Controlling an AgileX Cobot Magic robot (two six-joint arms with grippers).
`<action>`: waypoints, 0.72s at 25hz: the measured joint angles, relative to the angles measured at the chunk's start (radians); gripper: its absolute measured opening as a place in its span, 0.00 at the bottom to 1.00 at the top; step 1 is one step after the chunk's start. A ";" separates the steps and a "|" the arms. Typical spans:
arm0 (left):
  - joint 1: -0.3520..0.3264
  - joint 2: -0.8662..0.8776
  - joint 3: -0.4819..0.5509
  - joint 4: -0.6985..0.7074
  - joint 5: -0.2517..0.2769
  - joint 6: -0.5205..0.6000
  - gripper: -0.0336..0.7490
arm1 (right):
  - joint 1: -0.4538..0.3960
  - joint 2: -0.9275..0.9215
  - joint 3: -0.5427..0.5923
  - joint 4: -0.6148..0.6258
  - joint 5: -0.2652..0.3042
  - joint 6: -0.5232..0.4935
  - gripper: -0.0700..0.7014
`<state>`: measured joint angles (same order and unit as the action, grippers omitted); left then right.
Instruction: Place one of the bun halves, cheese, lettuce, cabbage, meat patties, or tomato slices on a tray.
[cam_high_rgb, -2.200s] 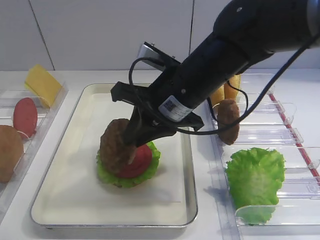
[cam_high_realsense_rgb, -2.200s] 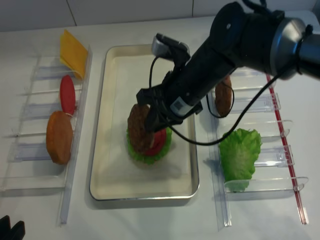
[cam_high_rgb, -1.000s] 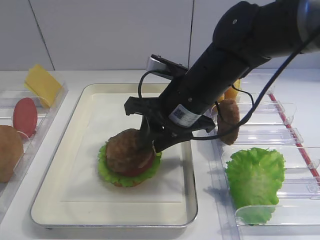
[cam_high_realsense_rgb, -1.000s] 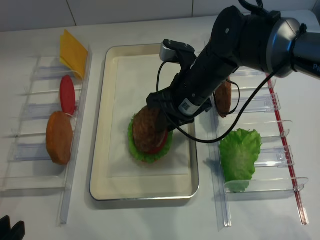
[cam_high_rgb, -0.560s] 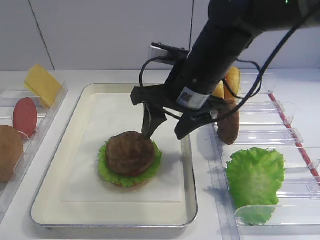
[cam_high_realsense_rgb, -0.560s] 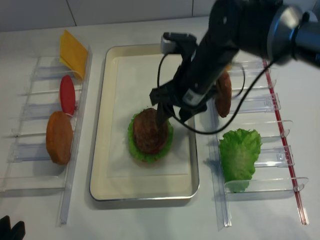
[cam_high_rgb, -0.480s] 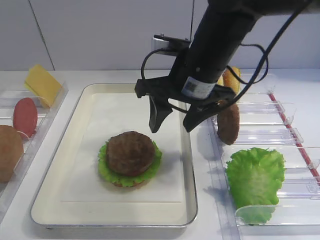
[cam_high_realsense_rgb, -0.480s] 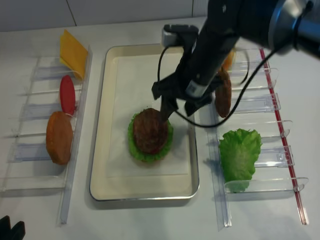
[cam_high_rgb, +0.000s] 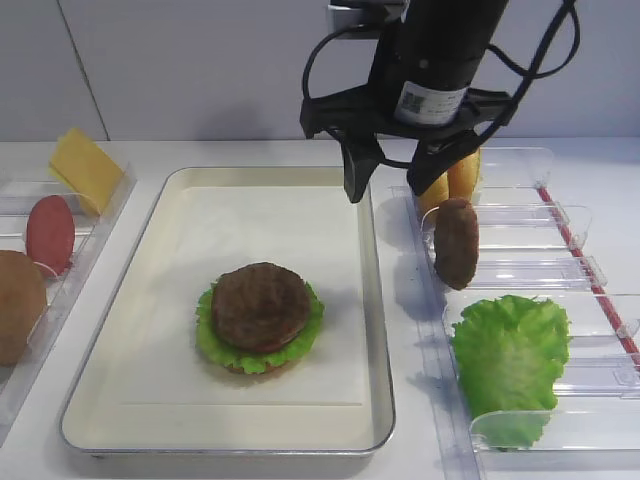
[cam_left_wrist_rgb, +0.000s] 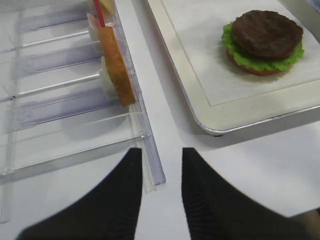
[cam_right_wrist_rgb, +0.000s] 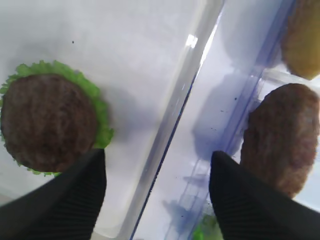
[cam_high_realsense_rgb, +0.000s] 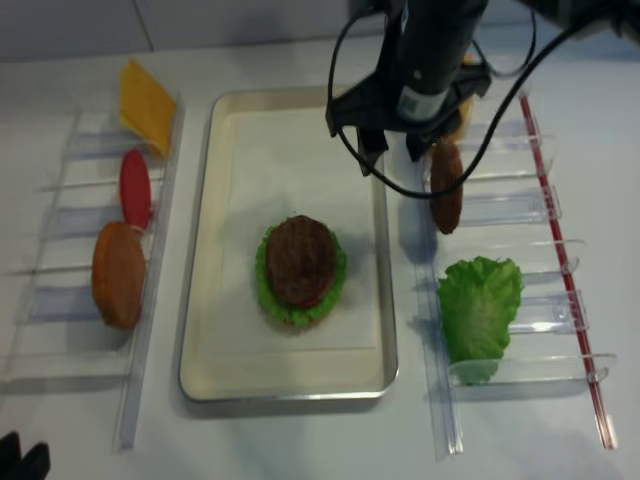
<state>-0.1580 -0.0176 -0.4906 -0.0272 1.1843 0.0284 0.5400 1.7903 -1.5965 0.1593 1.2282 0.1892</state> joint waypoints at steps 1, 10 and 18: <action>0.000 0.000 0.000 0.000 0.000 0.000 0.31 | 0.000 -0.008 0.000 -0.011 0.000 0.000 0.68; 0.000 0.000 0.000 0.000 0.000 0.000 0.31 | -0.100 -0.188 -0.001 -0.165 0.010 0.034 0.67; 0.000 0.000 0.000 0.000 0.000 0.000 0.31 | -0.154 -0.461 0.014 -0.208 0.027 0.006 0.67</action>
<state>-0.1580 -0.0176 -0.4906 -0.0272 1.1843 0.0284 0.3860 1.3290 -1.5829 -0.0484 1.2551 0.1955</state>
